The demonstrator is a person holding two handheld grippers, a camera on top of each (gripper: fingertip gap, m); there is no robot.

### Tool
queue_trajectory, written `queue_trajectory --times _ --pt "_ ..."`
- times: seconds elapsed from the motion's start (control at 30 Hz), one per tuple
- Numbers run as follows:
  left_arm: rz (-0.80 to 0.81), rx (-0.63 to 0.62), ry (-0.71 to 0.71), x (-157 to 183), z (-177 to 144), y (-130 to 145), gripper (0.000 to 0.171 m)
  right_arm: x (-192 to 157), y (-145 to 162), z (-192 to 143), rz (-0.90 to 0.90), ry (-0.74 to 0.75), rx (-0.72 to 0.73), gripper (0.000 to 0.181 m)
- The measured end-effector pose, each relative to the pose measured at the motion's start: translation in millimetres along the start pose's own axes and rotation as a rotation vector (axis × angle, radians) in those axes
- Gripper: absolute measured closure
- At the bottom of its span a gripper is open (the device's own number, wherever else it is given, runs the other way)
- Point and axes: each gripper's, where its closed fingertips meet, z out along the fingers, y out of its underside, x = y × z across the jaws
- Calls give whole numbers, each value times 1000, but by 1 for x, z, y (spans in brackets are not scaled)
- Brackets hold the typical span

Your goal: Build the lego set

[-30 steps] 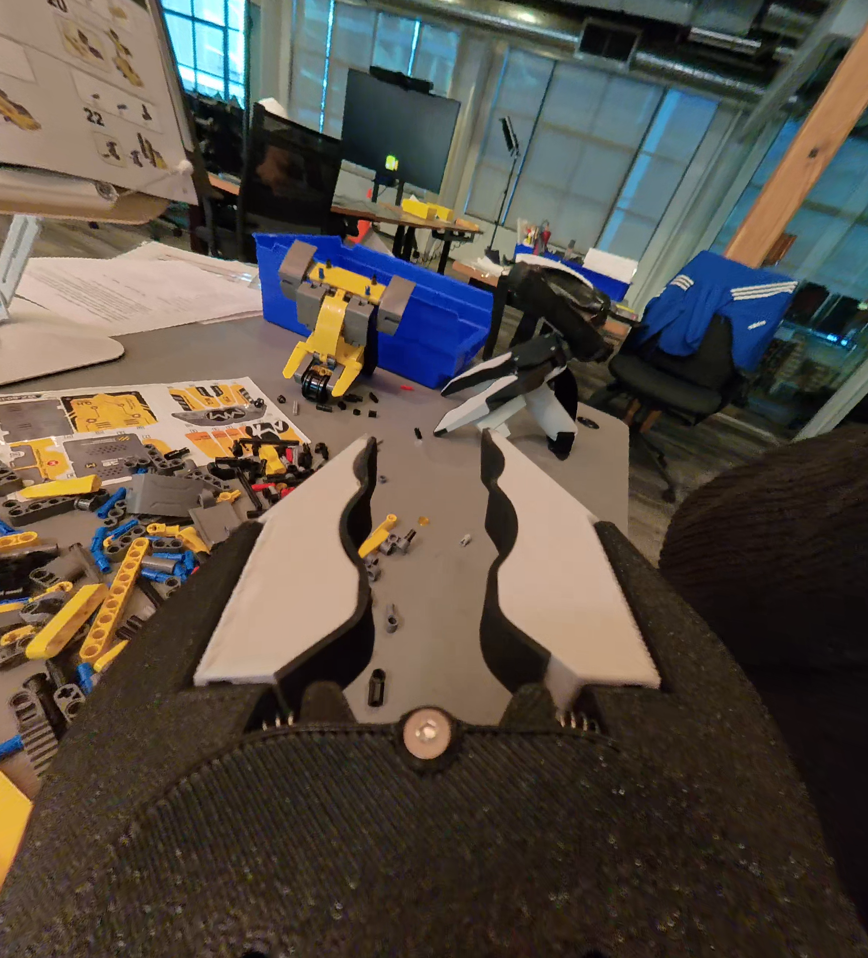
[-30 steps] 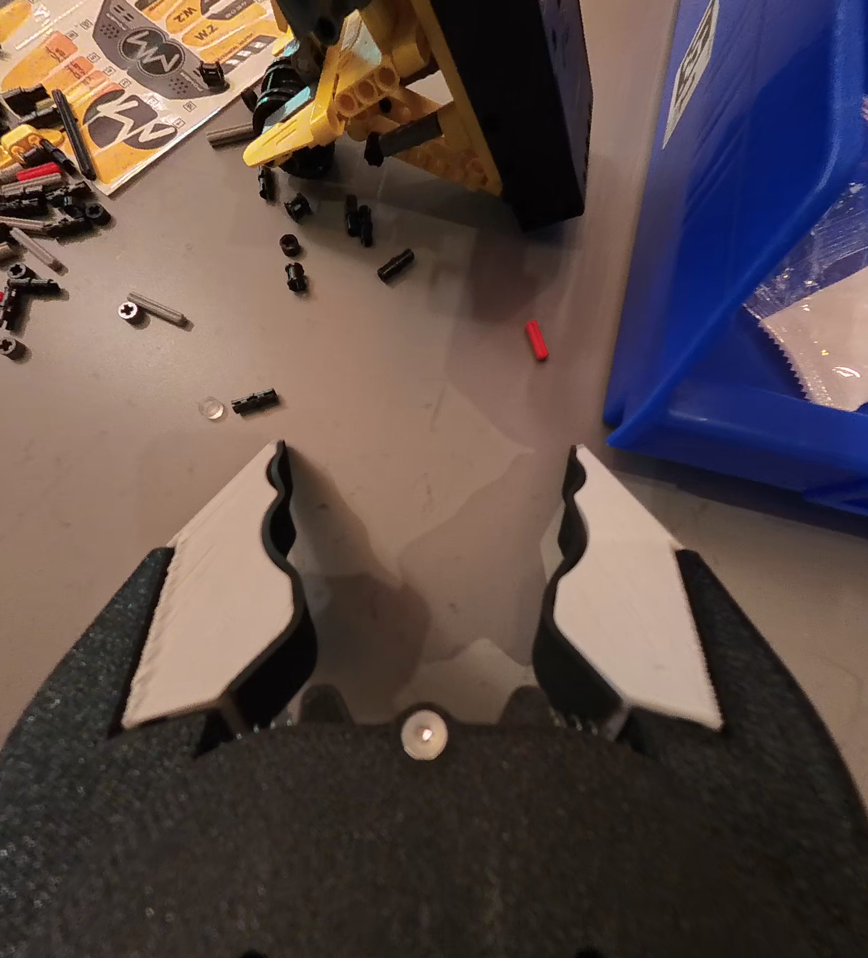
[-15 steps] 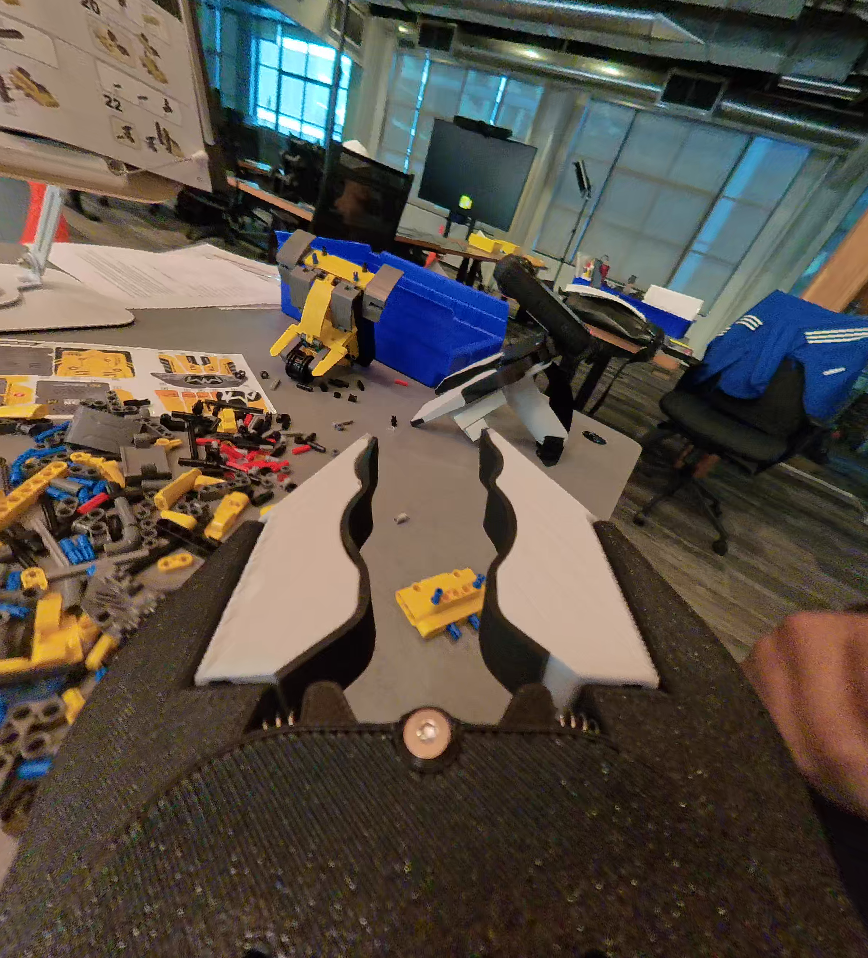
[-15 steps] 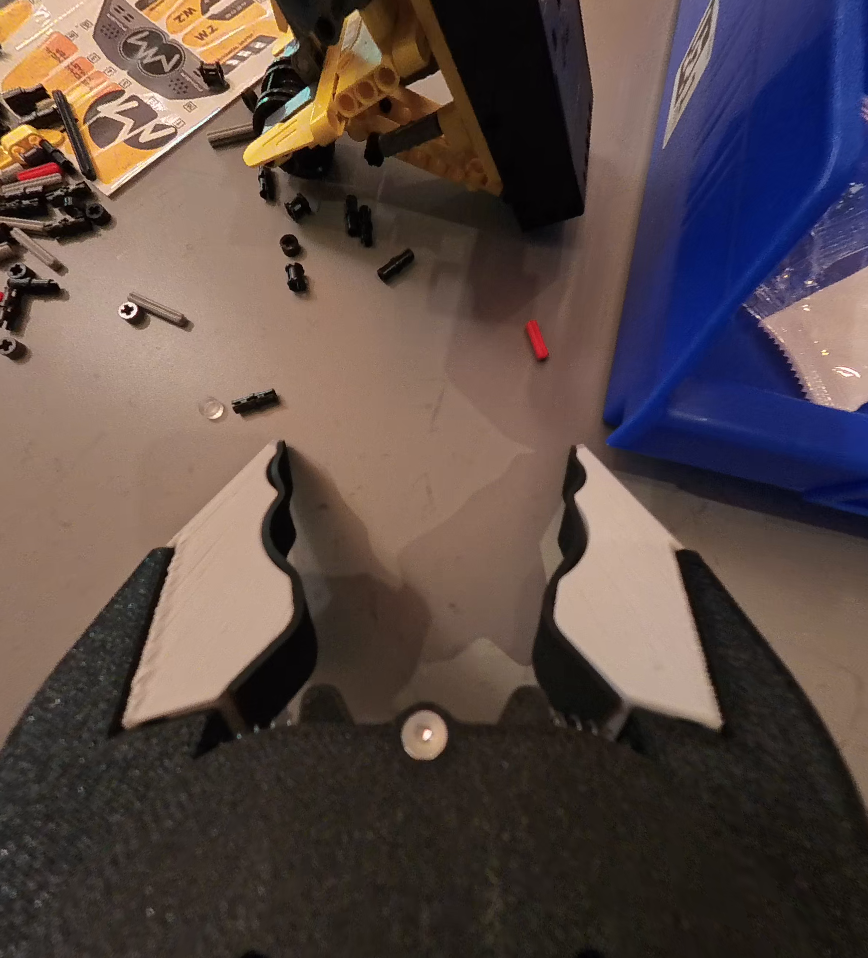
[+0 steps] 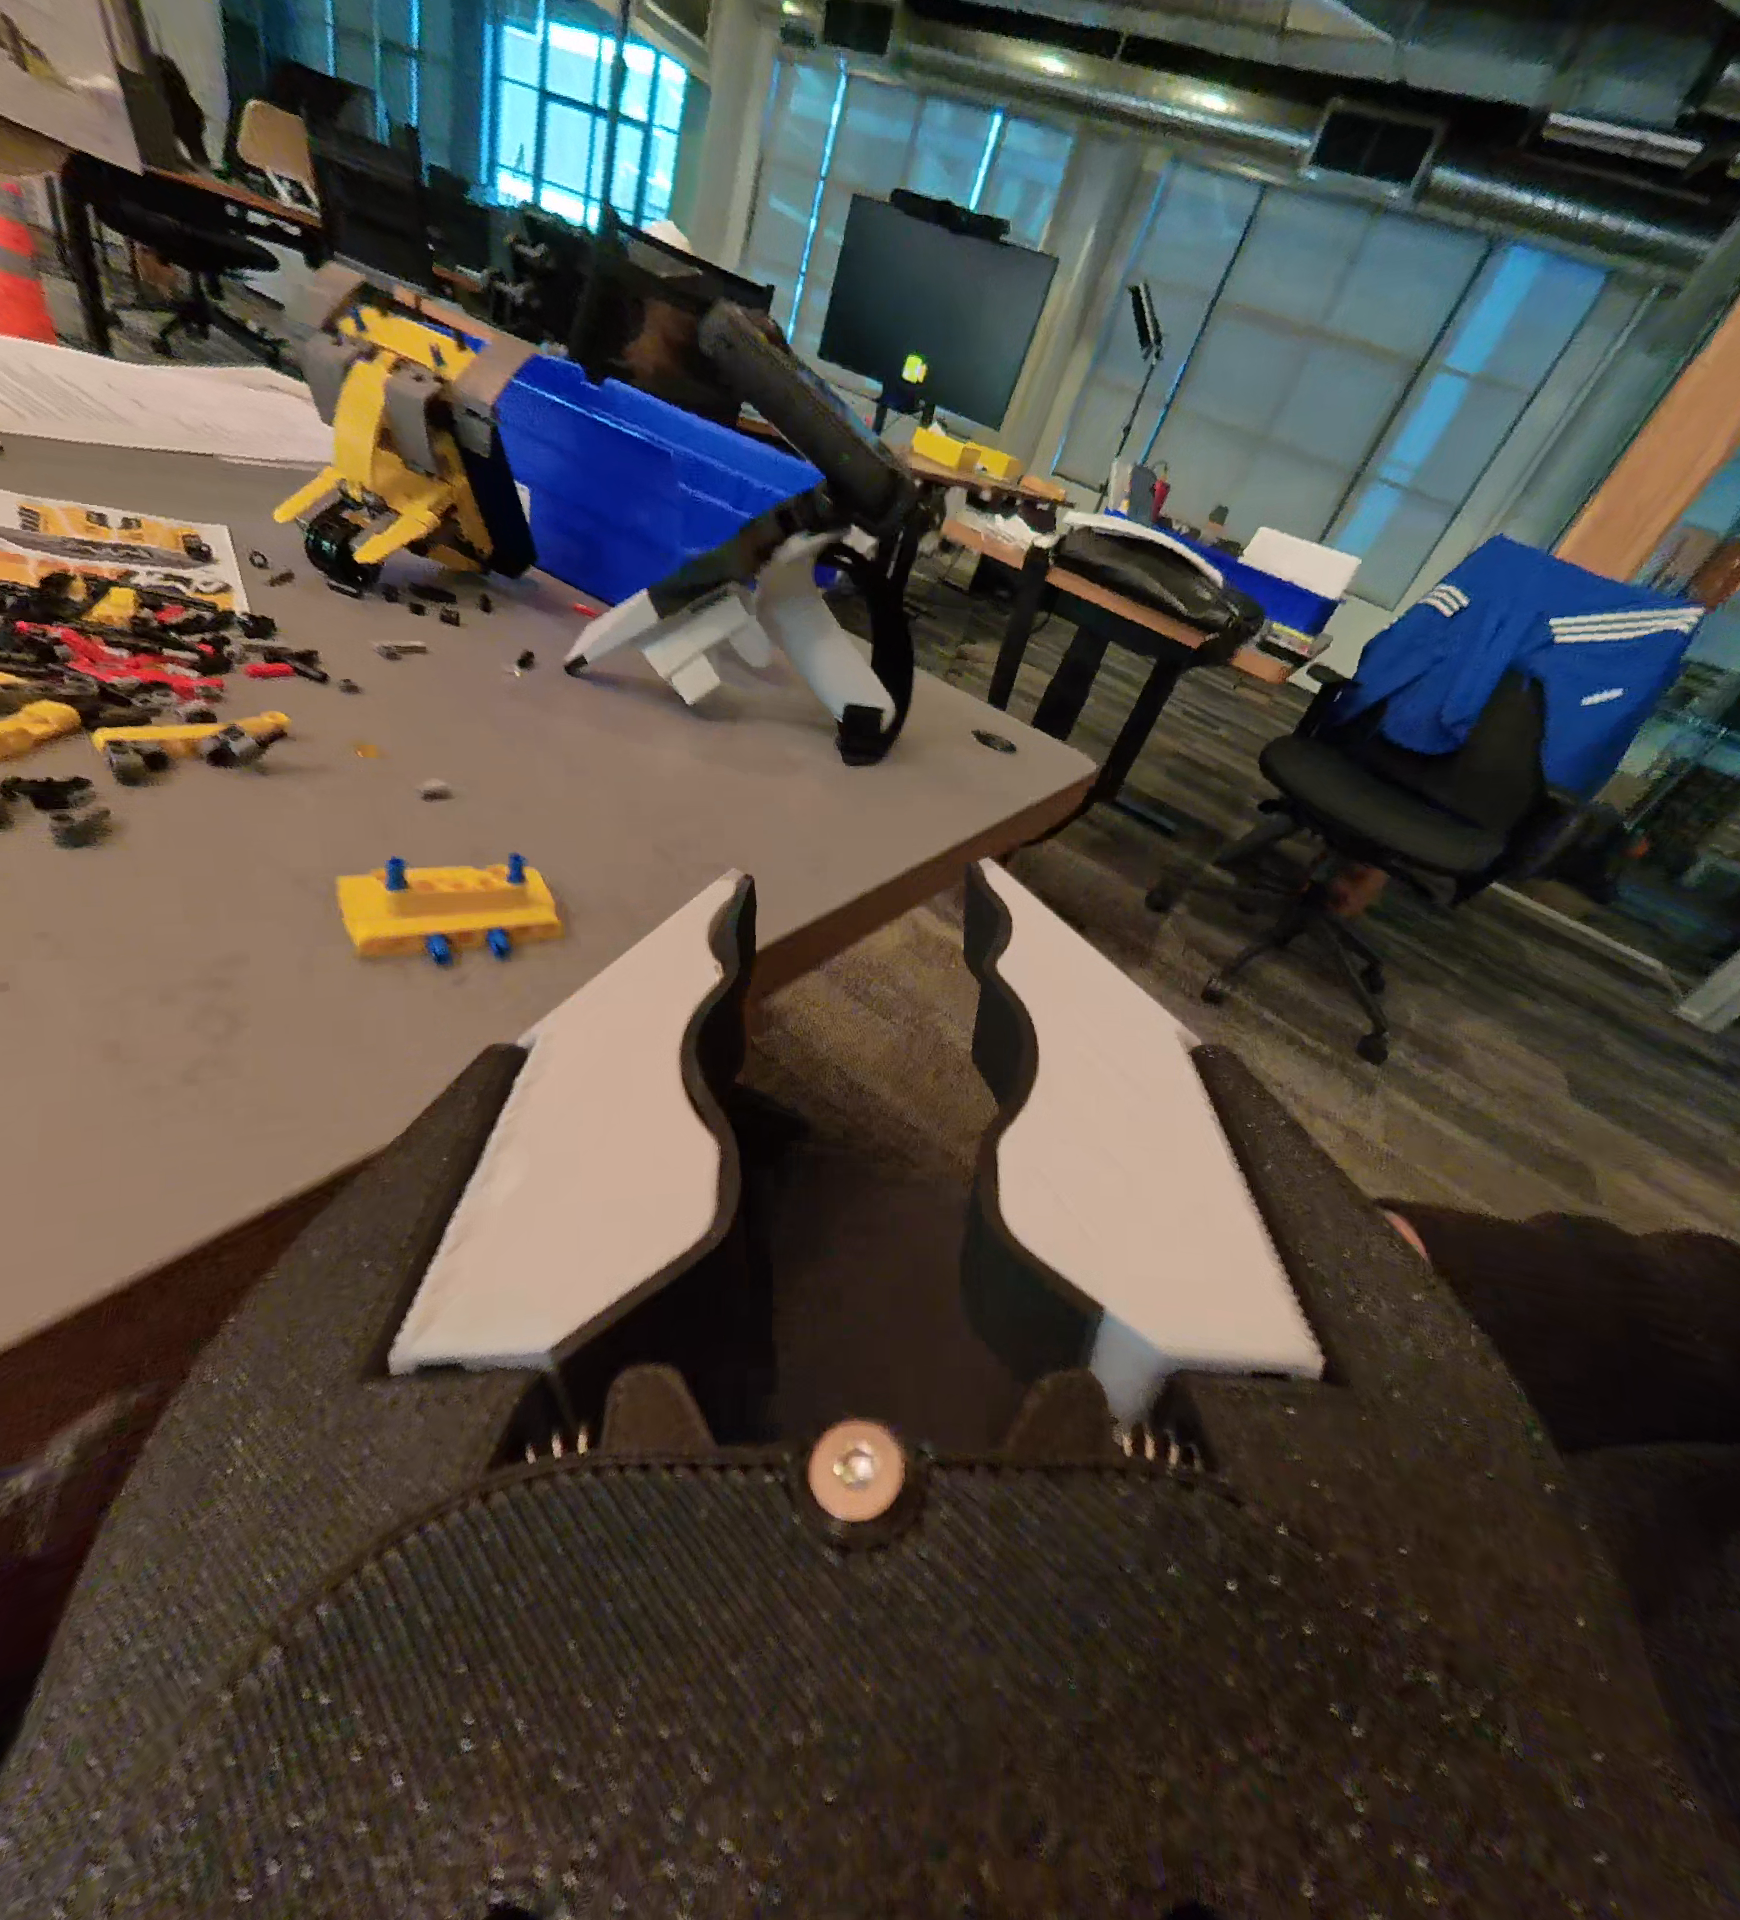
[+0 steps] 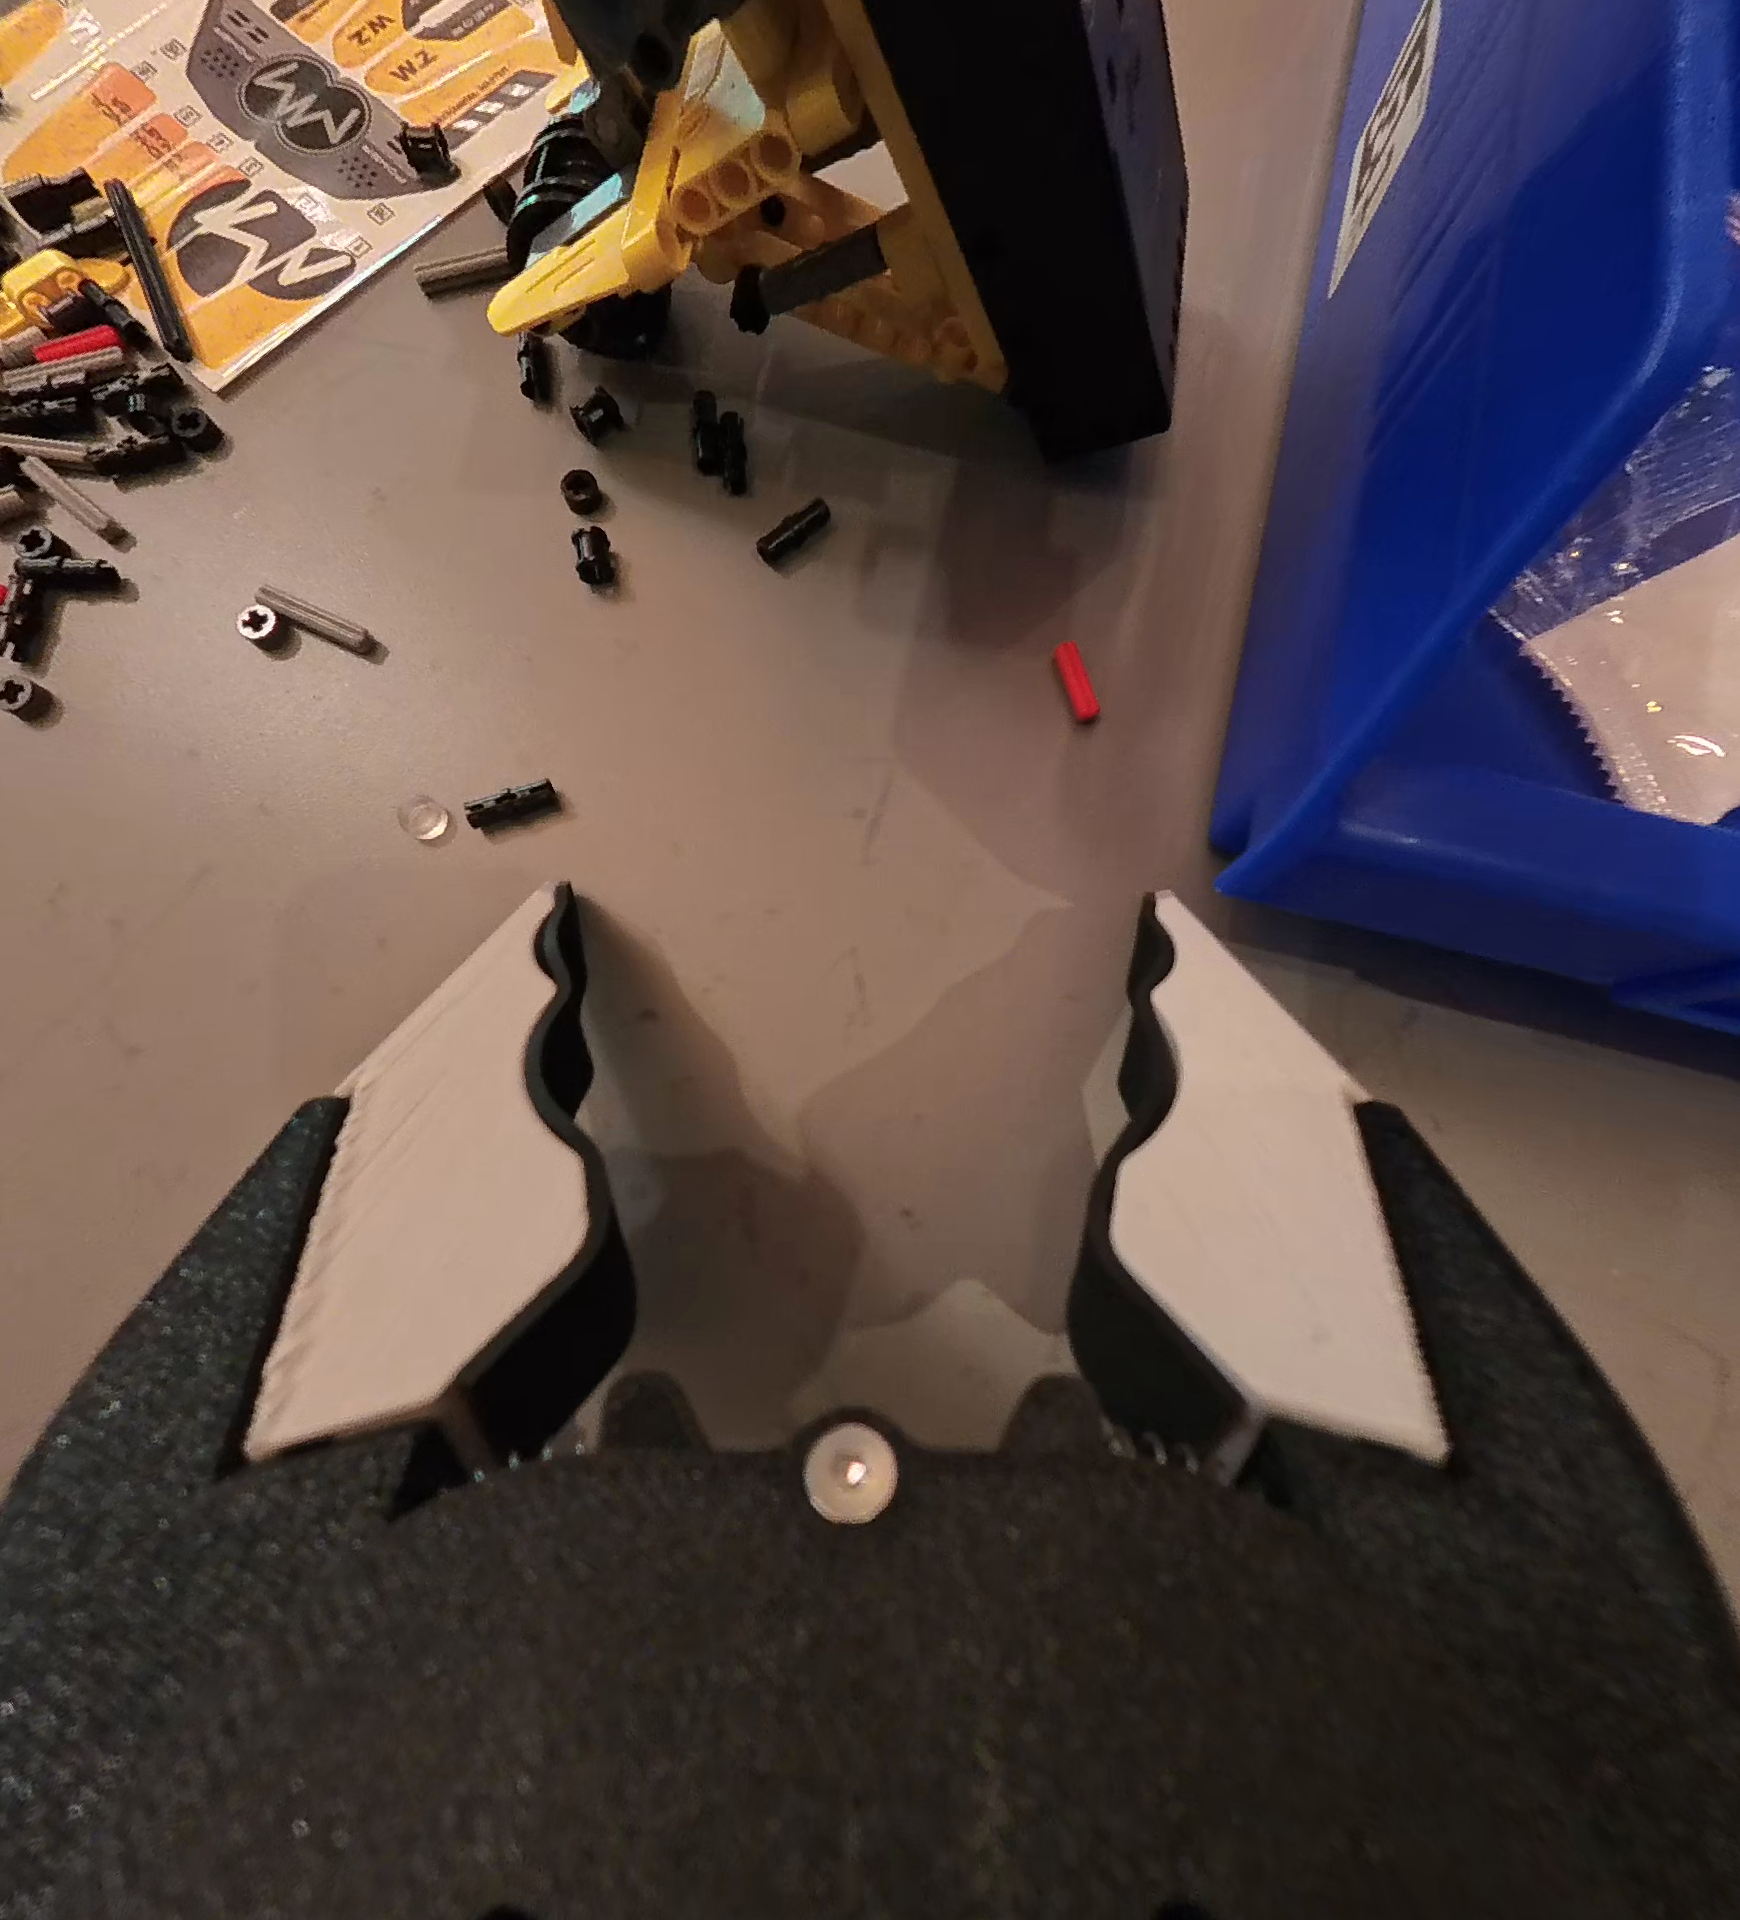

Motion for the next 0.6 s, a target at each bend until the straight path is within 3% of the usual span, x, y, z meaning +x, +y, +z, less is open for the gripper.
queue_trajectory --times 0.17,0.4,0.6 --pt "35 -38 -51 19 -28 21 132 0 0 0 0 0 0 77" --pt "3 -116 -110 13 -60 46 128 0 0 0 0 0 0 77" --pt "-44 -157 -154 -22 -48 46 125 0 0 0 0 0 0 77"
